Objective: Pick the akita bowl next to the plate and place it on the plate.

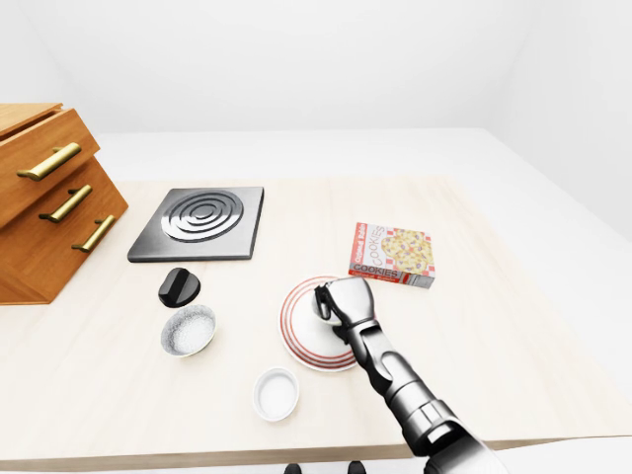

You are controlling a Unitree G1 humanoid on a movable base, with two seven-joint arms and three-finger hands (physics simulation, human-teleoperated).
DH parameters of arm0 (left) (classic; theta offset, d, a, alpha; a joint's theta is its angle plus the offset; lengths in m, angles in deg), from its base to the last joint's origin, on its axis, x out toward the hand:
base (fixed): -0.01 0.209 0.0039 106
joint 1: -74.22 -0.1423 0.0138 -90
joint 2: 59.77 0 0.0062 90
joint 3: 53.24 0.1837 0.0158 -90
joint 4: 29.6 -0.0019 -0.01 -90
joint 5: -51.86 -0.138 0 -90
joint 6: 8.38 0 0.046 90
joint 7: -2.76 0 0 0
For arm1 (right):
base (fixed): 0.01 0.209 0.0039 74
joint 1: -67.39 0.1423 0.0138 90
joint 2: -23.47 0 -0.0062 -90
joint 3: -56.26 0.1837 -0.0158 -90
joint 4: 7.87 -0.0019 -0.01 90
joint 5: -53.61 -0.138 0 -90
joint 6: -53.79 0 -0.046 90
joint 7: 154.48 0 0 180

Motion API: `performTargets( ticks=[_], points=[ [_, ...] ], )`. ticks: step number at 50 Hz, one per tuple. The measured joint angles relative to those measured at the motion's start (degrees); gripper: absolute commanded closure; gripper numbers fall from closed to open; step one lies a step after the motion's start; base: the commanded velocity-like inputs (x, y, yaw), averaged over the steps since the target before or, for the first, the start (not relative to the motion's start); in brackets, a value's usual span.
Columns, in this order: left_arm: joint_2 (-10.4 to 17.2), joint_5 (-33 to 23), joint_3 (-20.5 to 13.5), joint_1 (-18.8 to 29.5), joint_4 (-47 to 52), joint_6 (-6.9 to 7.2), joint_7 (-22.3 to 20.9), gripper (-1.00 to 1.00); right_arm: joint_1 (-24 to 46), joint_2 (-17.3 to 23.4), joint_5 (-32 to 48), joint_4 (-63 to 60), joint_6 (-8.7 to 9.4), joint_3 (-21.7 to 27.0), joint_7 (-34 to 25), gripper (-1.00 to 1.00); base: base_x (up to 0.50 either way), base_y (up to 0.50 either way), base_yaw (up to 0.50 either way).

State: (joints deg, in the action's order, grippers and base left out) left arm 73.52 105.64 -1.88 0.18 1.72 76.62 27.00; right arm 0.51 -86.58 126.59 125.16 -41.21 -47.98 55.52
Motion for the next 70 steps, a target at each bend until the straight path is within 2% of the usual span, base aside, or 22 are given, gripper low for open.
performTargets(
  ticks=[7,8,9,10,11,23,27,32,42,48,58,70],
  points=[
    [-0.01,0.06,0.05,-0.1,0.26,0.0,0.16,-1.0,0.3,0.0,0.38,0.72,0.0,-0.05,0.0,1.0,0.0,0.0,0.0],
    [-0.01,0.05,0.03,-0.13,0.32,0.0,0.19,-1.0,0.35,-0.01,0.41,0.84,0.0,-0.04,0.0,0.69,0.0,0.0,0.0],
    [-0.01,0.05,0.01,-0.16,0.37,0.0,0.22,-1.0,0.4,0.0,0.47,1.01,0.0,-0.03,0.0,-0.59,0.0,0.0,0.0],
    [-0.01,0.04,-0.02,-0.19,0.43,0.0,0.25,-1.0,0.46,-0.01,0.4,1.1,-0.01,-0.03,0.0,-0.59,0.0,0.0,0.0],
    [-0.02,0.03,-0.05,-0.21,0.48,0.0,0.28,-1.0,0.53,-0.04,0.44,1.21,0.0,-0.06,0.0,-1.0,0.0,0.0,0.0],
    [0.0,-0.08,-0.42,-0.48,1.03,0.0,0.63,-1.0,-0.74,0.15,-2.56,-1.32,0.0,0.88,-0.16,-1.0,0.0,0.0,0.0],
    [0.01,-0.11,-0.54,-0.54,1.2,0.0,0.76,-1.0,-2.24,0.62,-3.49,-4.18,0.0,1.02,-2.27,-1.0,0.0,0.0,0.0],
    [0.05,-0.2,-0.6,-0.49,1.32,0.0,0.95,-1.0,-7.68,2.27,-3.16,-13.25,0.0,0.88,-9.04,-1.0,0.0,0.0,0.0],
    [0.04,-0.73,-0.16,0.2,1.16,0.0,1.34,-1.0,-25.27,7.51,-3.25,-43.71,0.0,2.3,-32.4,-1.0,0.0,0.0,0.0],
    [0.0,-0.92,0.04,0.41,1.15,0.0,1.48,-1.0,-31.63,9.26,-3.84,-55.26,0.0,3.05,-42.11,-1.0,0.0,0.0,0.0],
    [-0.15,-1.16,-0.01,0.36,1.85,0.0,1.86,-1.0,-35.29,9.94,-5.31,-64.52,0.0,3.91,-49.92,-1.0,0.0,0.0,0.0],
    [-0.31,-1.48,-0.18,0.41,2.14,0.0,1.89,-1.0,-35.12,9.75,-7.16,-68.75,0.0,5.41,-52.91,-1.0,0.0,0.0,0.0]
  ],
)
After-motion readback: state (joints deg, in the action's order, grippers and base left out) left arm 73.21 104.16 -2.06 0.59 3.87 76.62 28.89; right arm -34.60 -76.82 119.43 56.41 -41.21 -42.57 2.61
